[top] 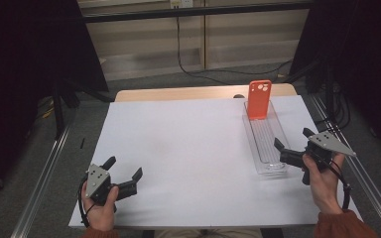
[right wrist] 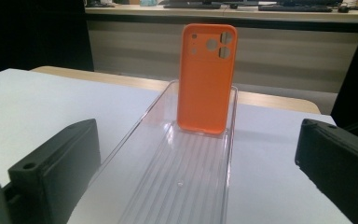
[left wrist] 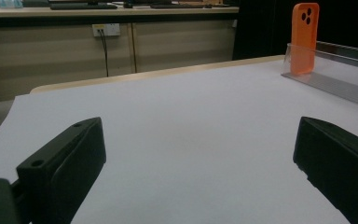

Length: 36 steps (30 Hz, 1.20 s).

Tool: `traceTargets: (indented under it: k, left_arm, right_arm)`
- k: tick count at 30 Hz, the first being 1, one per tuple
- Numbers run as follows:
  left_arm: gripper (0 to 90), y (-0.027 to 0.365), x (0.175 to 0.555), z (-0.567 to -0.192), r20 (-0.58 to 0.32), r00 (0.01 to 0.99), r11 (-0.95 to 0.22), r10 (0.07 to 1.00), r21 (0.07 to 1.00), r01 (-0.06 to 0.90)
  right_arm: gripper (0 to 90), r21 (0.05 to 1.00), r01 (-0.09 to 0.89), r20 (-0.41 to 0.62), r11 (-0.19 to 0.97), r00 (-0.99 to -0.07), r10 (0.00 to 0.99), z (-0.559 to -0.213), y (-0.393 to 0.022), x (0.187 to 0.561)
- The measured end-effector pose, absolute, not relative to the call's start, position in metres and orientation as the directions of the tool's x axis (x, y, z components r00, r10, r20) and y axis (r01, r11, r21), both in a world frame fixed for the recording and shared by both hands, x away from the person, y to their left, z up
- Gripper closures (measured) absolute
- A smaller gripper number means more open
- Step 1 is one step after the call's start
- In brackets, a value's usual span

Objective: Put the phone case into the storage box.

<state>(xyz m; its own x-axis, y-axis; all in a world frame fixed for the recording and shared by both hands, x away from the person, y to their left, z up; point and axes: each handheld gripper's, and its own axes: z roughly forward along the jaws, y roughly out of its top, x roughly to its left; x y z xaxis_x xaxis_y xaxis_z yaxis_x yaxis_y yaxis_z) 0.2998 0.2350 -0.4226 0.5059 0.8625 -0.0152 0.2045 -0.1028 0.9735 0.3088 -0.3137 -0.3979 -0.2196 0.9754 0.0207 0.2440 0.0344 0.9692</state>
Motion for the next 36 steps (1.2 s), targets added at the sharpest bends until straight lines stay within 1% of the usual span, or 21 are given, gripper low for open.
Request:
traceTargets:
  k: [6,19,27,36]
  left_arm:
    - [2.3,0.236,0.299,-0.422,-0.015,0.5,-0.101,0.866,0.974,0.205]
    - [2.4,0.236,0.298,-0.422,-0.022,0.503,-0.095,0.864,0.974,0.206]
    - [2.4,0.236,0.296,-0.422,-0.012,0.5,-0.101,0.866,0.975,0.199]
    - [2.4,0.239,0.293,-0.422,-0.007,0.488,-0.106,0.873,0.973,0.205]
  right_arm:
    - [0.0,0.976,0.218,0.051,-0.003,-0.216,0.975,-0.398,-0.313,0.299]
    - [0.0,0.974,0.227,0.044,0.003,-0.203,0.978,-0.409,-0.315,0.281]
    - [0.0,0.973,0.229,0.035,0.01,-0.193,0.98,-0.416,-0.319,0.268]
    - [0.0,0.972,0.234,0.021,0.018,-0.166,0.986,-0.423,-0.324,0.253]
